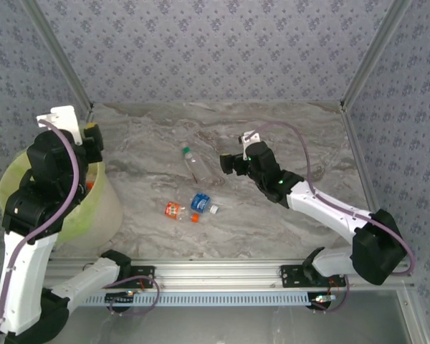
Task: Put the plastic bottles in the bin
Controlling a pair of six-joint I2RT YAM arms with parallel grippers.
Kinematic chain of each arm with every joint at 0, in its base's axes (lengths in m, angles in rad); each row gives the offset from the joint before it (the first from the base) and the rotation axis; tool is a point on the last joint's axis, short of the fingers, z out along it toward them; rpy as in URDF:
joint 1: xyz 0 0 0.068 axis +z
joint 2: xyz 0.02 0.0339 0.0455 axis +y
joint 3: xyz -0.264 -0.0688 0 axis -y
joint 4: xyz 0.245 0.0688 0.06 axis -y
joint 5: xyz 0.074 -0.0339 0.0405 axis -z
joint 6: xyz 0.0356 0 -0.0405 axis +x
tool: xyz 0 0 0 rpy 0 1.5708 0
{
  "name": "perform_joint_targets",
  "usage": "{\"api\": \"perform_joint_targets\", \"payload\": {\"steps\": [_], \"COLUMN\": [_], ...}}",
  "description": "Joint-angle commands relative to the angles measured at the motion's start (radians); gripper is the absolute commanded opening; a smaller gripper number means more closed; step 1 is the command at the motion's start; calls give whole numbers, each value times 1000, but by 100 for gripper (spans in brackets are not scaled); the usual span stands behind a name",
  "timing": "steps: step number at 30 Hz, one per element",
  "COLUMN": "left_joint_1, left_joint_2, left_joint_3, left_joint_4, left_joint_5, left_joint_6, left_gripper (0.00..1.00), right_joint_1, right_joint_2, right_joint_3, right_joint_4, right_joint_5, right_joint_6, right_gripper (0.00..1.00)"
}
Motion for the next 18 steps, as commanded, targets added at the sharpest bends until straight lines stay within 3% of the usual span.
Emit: {"api": "perform_joint_targets", "payload": {"steps": [1,6,9,13,18], "left_joint_1": [108,391,508,599,623], "left_joint_2": [-6,20,33,29,42], "left_joint_3": [-2,-75,-124,-168,-157], "left_joint_4": [-56,-103,-122,-119,-130], "left_joint_5": [-80,164,272,361,431], "left_joint_6": [-5,-75,-127,-187,-219], "left_gripper": [51,51,54,65,92], "right_joint_1": [-2,-1,3,6,7], "right_joint_2": [19,28,27,28,37], "right_joint_3": [50,60,64,65,70], "right_joint_4": [-6,-13,-30,-49,-58], "right_joint_5": [-18,-21,-18,-13,-11], "right_joint_6": [3,1,1,2,1], "right_gripper": [100,100,100,100,100]}}
